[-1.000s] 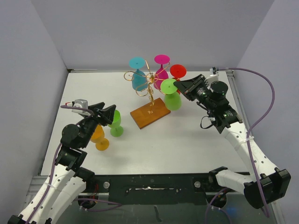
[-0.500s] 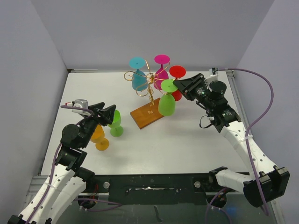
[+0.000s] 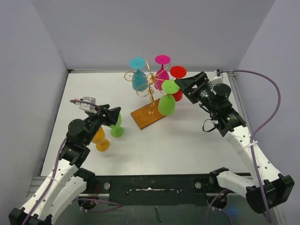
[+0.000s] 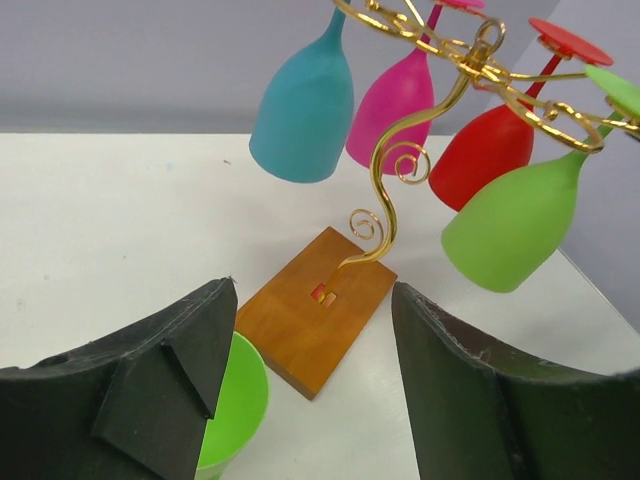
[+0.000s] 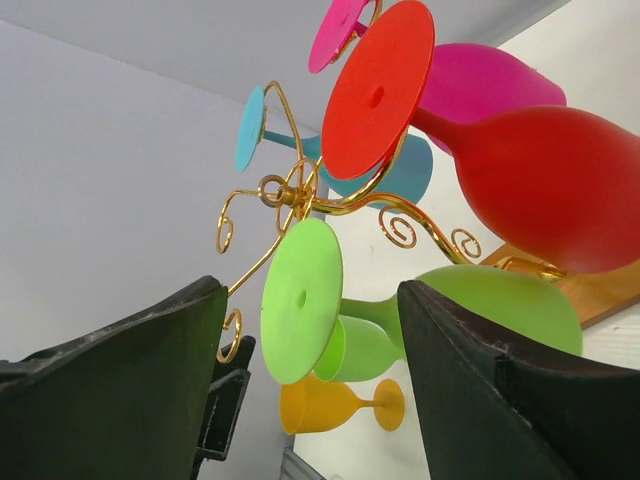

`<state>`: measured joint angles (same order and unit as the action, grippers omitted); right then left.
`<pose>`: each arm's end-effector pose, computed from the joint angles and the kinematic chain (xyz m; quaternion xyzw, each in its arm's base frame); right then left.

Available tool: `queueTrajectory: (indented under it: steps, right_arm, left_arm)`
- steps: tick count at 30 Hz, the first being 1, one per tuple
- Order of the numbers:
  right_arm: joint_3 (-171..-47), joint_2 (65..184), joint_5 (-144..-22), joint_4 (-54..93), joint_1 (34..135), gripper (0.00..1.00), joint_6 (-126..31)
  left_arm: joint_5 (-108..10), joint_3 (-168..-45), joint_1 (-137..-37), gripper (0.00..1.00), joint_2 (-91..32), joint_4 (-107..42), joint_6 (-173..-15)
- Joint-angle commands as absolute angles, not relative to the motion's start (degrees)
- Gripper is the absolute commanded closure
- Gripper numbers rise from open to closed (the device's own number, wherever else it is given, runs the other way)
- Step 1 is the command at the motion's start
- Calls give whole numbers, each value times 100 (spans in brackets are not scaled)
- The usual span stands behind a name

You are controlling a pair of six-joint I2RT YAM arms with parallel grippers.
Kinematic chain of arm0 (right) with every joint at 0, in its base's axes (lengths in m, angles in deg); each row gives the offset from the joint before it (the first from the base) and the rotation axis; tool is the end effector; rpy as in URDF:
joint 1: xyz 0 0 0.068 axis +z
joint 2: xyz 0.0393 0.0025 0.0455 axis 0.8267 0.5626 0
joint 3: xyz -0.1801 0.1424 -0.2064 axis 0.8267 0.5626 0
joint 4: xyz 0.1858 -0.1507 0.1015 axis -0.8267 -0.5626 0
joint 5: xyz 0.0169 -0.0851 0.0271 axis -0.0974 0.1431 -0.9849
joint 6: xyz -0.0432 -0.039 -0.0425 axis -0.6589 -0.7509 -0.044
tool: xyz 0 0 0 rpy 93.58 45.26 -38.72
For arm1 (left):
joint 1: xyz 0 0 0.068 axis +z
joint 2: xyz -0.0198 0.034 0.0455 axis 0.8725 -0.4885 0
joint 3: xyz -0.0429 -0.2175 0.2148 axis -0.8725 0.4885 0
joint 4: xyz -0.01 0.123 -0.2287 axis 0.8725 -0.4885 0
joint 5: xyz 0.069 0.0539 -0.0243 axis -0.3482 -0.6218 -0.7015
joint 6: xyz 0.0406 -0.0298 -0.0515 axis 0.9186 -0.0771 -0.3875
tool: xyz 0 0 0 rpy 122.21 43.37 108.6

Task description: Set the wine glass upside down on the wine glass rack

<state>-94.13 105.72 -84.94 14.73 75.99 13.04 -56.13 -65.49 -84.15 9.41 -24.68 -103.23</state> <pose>0.2380 0.0984 0.4179 0.2469 0.7054 0.5032 0.4338 0.1442 -0.0634 0.3413 0.0205 0.6768 -0.2827 0.6795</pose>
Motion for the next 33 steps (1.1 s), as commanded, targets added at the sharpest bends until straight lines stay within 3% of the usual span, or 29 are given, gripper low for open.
queueTrajectory:
  steps: [1,8,12,16,28,33]
  right_arm:
    - [-9437,10023,-7926,1240,7554,28,771]
    - [-9506,9334,-6683,390,7548,25,-51]
    - [-9579,9113,-6202,228,7538,25,-436]
    - [-9609,9022,-6019,200,7527,24,-744]
    - [-9491,8892,-5856,294,7512,24,-1217]
    - [-9443,8914,-5916,385,7518,24,-1256]
  left_arm:
    - [-5424,-7000,-8387,38,674,-2773,-10297]
    - [-5717,-7679,-8378,38,-182,-4130,-10137]
    - [-5718,-8051,-8378,48,-802,-4662,-10200]
    - [-5824,-8400,-8378,56,-1353,-5164,-10341]
    - [-5817,-8819,-8387,64,-2233,-5717,-10592]
    - [-5898,-9016,-8396,76,-2507,-5933,-10571]
